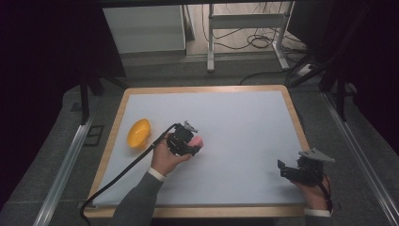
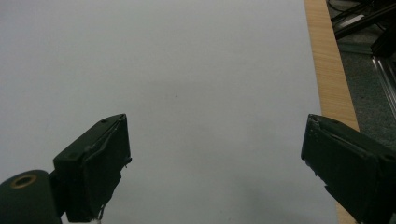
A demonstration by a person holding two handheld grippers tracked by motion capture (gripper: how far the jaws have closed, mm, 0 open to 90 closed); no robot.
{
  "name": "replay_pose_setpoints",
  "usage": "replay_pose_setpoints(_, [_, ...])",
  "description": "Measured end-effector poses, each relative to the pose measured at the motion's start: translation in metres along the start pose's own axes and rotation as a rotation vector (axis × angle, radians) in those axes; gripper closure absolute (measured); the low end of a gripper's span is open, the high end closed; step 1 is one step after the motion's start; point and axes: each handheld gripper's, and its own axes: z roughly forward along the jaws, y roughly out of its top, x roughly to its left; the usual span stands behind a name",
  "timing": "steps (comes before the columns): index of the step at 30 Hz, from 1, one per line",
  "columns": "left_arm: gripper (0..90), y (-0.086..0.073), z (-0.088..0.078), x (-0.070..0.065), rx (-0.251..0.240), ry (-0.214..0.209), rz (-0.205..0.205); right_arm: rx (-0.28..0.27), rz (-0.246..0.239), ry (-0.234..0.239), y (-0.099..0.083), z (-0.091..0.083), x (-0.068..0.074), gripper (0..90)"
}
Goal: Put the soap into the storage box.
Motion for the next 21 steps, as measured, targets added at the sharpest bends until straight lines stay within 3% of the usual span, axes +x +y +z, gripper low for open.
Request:
replay_pose_setpoints(16, [60.1,-0.001,-0.018,0.003,-0.037,0.018,0.007,0.000,-0.004,-0.001,0.000,0.001,0.001,7.8])
replay_pose_setpoints(21, [60.1,-0.004,-0.021,0.010,-0.053,0.018,-0.017,0.002,-0.004,-0.001,0.000,0.001,0.000,7.8])
